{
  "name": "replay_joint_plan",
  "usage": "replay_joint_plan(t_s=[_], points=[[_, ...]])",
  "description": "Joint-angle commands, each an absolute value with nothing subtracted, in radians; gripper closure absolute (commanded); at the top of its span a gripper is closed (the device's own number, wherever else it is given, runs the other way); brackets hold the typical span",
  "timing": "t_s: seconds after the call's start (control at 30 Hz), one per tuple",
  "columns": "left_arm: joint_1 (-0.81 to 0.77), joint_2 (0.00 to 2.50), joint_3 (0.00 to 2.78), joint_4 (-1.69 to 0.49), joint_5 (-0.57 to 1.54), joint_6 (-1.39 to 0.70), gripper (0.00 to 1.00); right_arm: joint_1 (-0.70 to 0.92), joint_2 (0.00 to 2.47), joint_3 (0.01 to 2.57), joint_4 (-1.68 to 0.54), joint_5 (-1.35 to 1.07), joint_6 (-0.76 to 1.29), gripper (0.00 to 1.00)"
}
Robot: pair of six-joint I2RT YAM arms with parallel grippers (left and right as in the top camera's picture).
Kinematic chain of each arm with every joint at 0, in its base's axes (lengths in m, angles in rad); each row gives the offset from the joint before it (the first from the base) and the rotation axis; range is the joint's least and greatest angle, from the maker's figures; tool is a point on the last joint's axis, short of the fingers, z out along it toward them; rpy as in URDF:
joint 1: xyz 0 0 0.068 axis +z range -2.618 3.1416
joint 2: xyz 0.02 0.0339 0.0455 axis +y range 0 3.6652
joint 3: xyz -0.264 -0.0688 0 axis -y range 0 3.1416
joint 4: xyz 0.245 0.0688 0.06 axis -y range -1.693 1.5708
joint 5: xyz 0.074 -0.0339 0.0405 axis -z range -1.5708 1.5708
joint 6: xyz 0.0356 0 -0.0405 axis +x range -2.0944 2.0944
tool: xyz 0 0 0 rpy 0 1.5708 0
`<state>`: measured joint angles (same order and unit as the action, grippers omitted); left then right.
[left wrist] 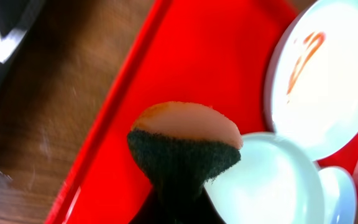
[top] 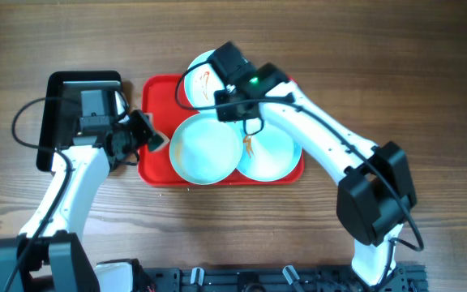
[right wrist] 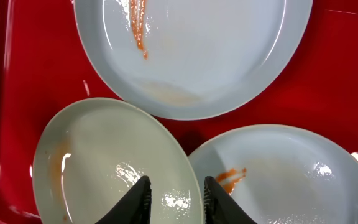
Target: Clean dirty plates on tray and stack at the side
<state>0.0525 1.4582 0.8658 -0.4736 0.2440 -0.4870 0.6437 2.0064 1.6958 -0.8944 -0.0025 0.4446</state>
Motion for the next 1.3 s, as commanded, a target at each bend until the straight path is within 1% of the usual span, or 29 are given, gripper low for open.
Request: replay_joint_plan(t_s=[0.0, 0.03, 0.07, 0.13, 0.2, 0.27, 0.37, 0.6, 0.63, 0.7, 0.8, 0.87, 0.93, 1.13, 1.27], points=[[0.050, 1.436, 0.889, -0.487, 0.305, -0.448, 0.96, 0.648, 2.004, 1.670, -0.893, -0.114, 0.393, 0.58], [0.046, 1.436, 0.889, -0.495, 0.362, -0.448, 0.96, 0.648, 2.011, 1.659, -0.892, -0.113, 0.393, 0.53], [0.034, 1.436, 0.889, -0.511, 0.427, -0.448, 0.96, 0.648, 2.019, 1.647, -0.891, -0.113, 0.393, 0.50], [-0.008, 1.436, 0.888, -0.558, 0.442, -0.449, 0.96, 0.648, 2.039, 1.629, -0.888, -0.111, 0.402, 0.50], [-0.059, 1.443, 0.887, -0.590, 0.402, -0.449, 0.96, 0.648, 2.059, 1.625, -0.883, -0.106, 0.403, 0.50], [-0.098, 1.451, 0.887, -0.607, 0.338, -0.453, 0.96, 0.648, 2.088, 1.625, -0.869, -0.106, 0.393, 0.52], [-0.112, 1.453, 0.887, -0.620, 0.300, -0.454, 0.96, 0.648, 2.134, 1.625, -0.866, -0.106, 0.379, 0.60], [-0.093, 1.453, 0.887, -0.651, 0.263, -0.452, 0.96, 0.648, 2.173, 1.625, -0.865, -0.087, 0.345, 0.61], [-0.093, 1.453, 0.887, -0.651, 0.263, -0.452, 0.96, 0.648, 2.173, 1.625, -0.863, -0.109, 0.342, 0.63], [-0.093, 1.453, 0.887, -0.651, 0.263, -0.452, 0.96, 0.648, 2.173, 1.625, -0.857, -0.171, 0.345, 0.77], [-0.093, 1.453, 0.887, -0.645, 0.264, -0.452, 0.96, 0.649, 2.173, 1.625, -0.835, -0.204, 0.394, 0.85], [-0.094, 1.453, 0.887, -0.645, 0.264, -0.452, 0.96, 0.649, 2.173, 1.625, -0.814, -0.205, 0.411, 0.87], [-0.094, 1.453, 0.887, -0.648, 0.264, -0.452, 0.96, 0.650, 2.174, 1.625, -0.799, -0.205, 0.422, 0.95], [-0.094, 1.453, 0.886, -0.647, 0.254, -0.448, 0.96, 0.654, 2.188, 1.625, -0.725, -0.201, 0.456, 0.96], [-0.094, 1.453, 0.886, -0.636, 0.154, -0.448, 0.96, 0.657, 2.191, 1.625, -0.719, -0.201, 0.472, 0.96]])
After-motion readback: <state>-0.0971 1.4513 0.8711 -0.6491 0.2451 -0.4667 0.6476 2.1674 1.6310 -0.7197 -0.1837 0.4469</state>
